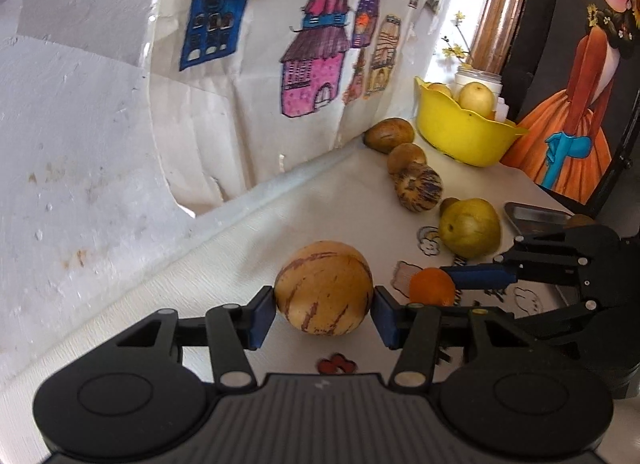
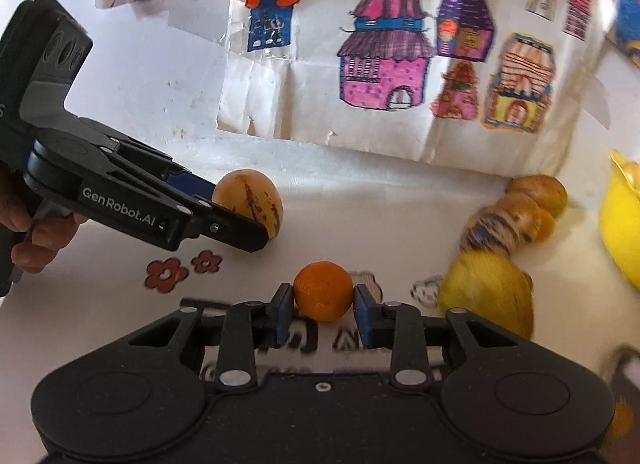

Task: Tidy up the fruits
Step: 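Grasp the striped fruit with the left tool while the right tool grasps the orange, then carry both fruits onto the metal tray and open both tools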

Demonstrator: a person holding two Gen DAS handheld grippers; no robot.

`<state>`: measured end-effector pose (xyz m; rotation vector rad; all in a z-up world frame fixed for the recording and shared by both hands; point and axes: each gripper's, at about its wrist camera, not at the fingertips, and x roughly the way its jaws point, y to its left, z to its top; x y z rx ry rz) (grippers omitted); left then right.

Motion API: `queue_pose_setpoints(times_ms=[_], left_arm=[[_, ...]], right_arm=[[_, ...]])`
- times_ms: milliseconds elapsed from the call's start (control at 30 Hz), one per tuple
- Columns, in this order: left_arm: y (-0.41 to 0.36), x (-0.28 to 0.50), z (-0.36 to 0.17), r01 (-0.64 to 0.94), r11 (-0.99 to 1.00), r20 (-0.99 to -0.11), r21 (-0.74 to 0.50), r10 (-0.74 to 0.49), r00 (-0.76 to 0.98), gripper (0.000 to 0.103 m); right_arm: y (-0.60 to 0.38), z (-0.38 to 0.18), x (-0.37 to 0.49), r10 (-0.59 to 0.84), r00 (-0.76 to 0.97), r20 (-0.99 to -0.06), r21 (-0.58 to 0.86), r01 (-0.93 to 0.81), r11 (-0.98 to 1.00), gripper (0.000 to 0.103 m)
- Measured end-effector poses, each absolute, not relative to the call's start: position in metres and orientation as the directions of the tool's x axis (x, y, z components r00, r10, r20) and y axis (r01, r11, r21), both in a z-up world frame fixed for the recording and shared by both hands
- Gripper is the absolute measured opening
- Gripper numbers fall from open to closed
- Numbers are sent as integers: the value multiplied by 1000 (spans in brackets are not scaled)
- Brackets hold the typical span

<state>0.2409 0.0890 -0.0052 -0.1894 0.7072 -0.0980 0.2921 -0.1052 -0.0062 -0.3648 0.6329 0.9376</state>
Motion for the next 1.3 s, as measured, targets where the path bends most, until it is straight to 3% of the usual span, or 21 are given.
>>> queue_pose_setpoints(times_ms=[300,733,1000,1300], left_arm=[[47,234,5,95,970,-615,-223,-215,759,56],[-50,252,14,234,932,-570,-277,-355,741,56],[-109,270,13,288,907,-574,-307,-418,704,56],[-155,292,6,330,905,-605,-270,-426,673,56]], right_arm=[[-166,4,266,614,489,-619,28,-768,640,34],[-291,18,250,474,657,-586,-10,-591,807,34],[-356,12,267,337,732,-592,-24,-434,901,34],[-388,-5,291,301,759,-577,-6,-373,928,34]])
